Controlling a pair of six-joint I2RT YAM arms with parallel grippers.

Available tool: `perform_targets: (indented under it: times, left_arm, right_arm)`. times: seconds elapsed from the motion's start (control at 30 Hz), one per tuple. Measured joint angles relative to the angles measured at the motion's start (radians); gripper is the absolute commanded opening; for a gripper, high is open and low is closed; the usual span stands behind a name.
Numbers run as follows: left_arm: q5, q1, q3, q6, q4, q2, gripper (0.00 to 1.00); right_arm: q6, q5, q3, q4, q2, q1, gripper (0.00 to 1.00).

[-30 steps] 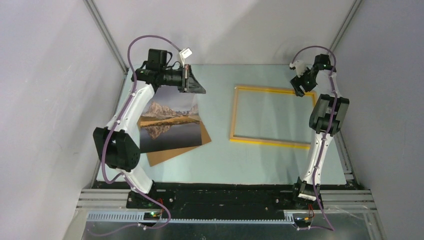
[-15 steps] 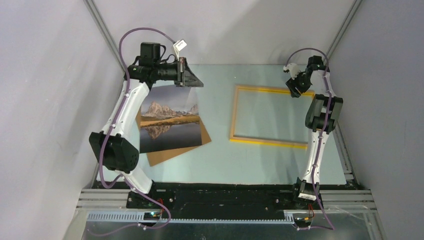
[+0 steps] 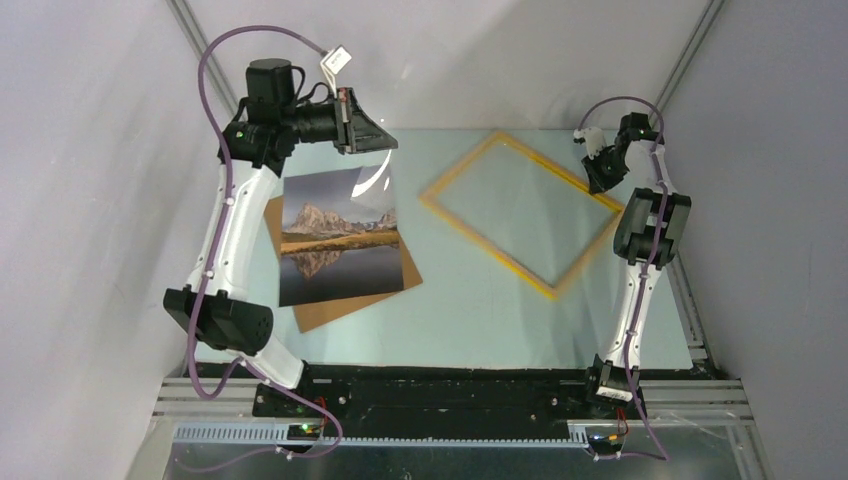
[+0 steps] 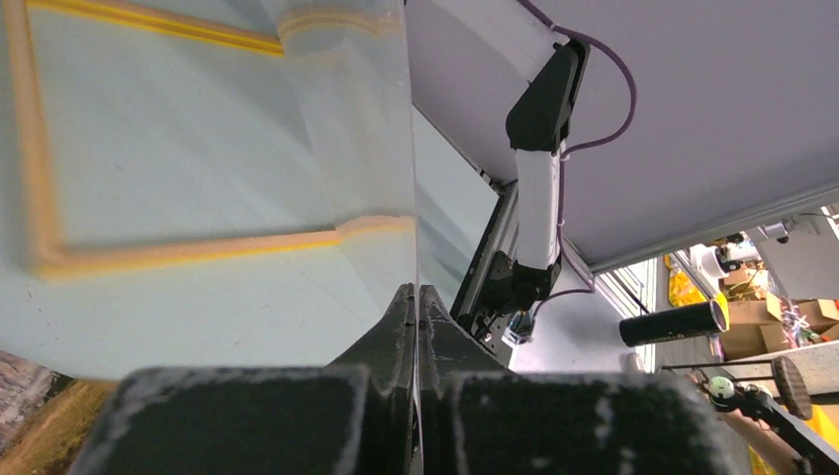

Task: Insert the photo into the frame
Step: Adjust the photo frame at the center of the board, then adjust the photo frame item.

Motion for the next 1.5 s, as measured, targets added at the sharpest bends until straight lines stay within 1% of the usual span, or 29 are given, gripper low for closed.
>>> perform_targets:
  times: [0.07, 0.13, 0.2, 0.4, 0.5, 0.6, 0.67, 0.7, 0.73, 0.77, 0.8, 0.83, 0.87, 0.9, 0.93, 0.97, 1.0, 1.03, 1.1, 1.2, 1.3, 1.37, 1.5]
  left_arm:
    - [-0.002, 0.000, 0.021, -0.012, 0.002, 0.000, 0.00]
    - [-0.005, 0.000, 0.040, -0.023, 0.003, 0.000, 0.00]
    - [-0.007, 0.000, 0.050, -0.034, 0.003, 0.000, 0.00]
    - [-0.023, 0.000, 0.053, -0.056, 0.002, 0.000, 0.00]
    - [-0.026, 0.000, 0.053, -0.066, 0.002, 0.000, 0.00]
    - [-0.029, 0.001, 0.059, -0.069, -0.001, 0.000, 0.00]
    - [-0.029, 0.001, 0.070, -0.073, -0.003, 0.001, 0.00]
    - [-0.028, 0.001, 0.082, -0.074, -0.005, 0.004, 0.00]
    - [-0.027, 0.001, 0.088, -0.074, -0.005, 0.005, 0.00]
    - [-0.025, 0.001, 0.096, -0.074, -0.004, 0.006, 0.00]
    - [-0.020, 0.001, 0.103, -0.074, -0.004, 0.007, 0.00]
    - [-0.018, 0.001, 0.107, -0.073, -0.003, 0.008, 0.00]
    - [-0.014, 0.001, 0.108, -0.072, -0.003, 0.008, 0.00]
    - [-0.011, 0.001, 0.108, -0.071, -0.003, 0.008, 0.00]
    - [-0.006, 0.001, 0.108, -0.065, -0.004, 0.010, 0.00]
    - [0.000, 0.000, 0.109, -0.063, -0.003, 0.012, 0.00]
    - [0.006, 0.000, 0.109, -0.058, -0.004, 0.014, 0.00]
    - [0.008, -0.002, 0.109, -0.054, -0.004, 0.017, 0.00]
    - [0.013, -0.005, 0.109, -0.042, -0.005, 0.022, 0.00]
    - [0.017, -0.014, 0.108, -0.023, -0.005, 0.029, 0.00]
    - [0.020, -0.029, 0.102, 0.005, -0.004, 0.031, 0.00]
    - [0.028, -0.041, 0.081, 0.028, 0.003, 0.029, 0.00]
    - [0.031, -0.078, -0.018, 0.090, 0.008, 0.005, 0.00]
  right_arm:
    - [0.066, 0.021, -0.045, 0.008, -0.027, -0.002, 0.14]
    - [0.126, 0.038, -0.132, 0.029, -0.075, -0.002, 0.13]
    - [0.190, 0.067, -0.275, 0.076, -0.157, -0.002, 0.11]
    - [0.339, 0.126, -0.626, 0.159, -0.372, -0.015, 0.09]
    - [0.423, 0.153, -0.751, 0.195, -0.454, -0.024, 0.08]
    - [0.503, 0.162, -0.850, 0.219, -0.521, -0.035, 0.10]
    - [0.548, 0.161, -0.905, 0.229, -0.558, -0.042, 0.15]
    - [0.573, 0.156, -0.938, 0.234, -0.581, -0.046, 0.20]
    - [0.587, 0.152, -0.956, 0.233, -0.594, -0.047, 0.23]
    - [0.602, 0.142, -0.977, 0.235, -0.609, -0.048, 0.33]
    - [0.616, 0.131, -0.996, 0.234, -0.621, -0.049, 0.39]
    - [0.629, 0.122, -1.012, 0.234, -0.633, -0.050, 0.52]
    - [0.639, 0.102, -1.036, 0.229, -0.647, -0.050, 0.58]
    - [0.647, 0.090, -1.053, 0.224, -0.657, -0.048, 0.67]
    - [0.651, 0.074, -1.070, 0.216, -0.667, -0.049, 0.70]
    - [0.655, 0.060, -1.084, 0.206, -0.677, -0.049, 0.76]
    - [0.655, 0.044, -1.092, 0.202, -0.688, -0.050, 0.79]
    - [0.655, 0.024, -1.098, 0.197, -0.705, -0.052, 0.85]
    - [0.650, -0.025, -1.099, 0.193, -0.755, -0.066, 0.93]
    - [0.620, -0.129, -1.089, 0.192, -0.870, -0.093, 0.99]
    - [0.575, -0.243, -1.021, 0.171, -0.969, -0.105, 0.99]
    - [0.536, -0.323, -0.948, 0.139, -0.994, -0.102, 0.99]
    - [0.446, -0.472, -0.750, 0.045, -0.990, -0.085, 0.99]
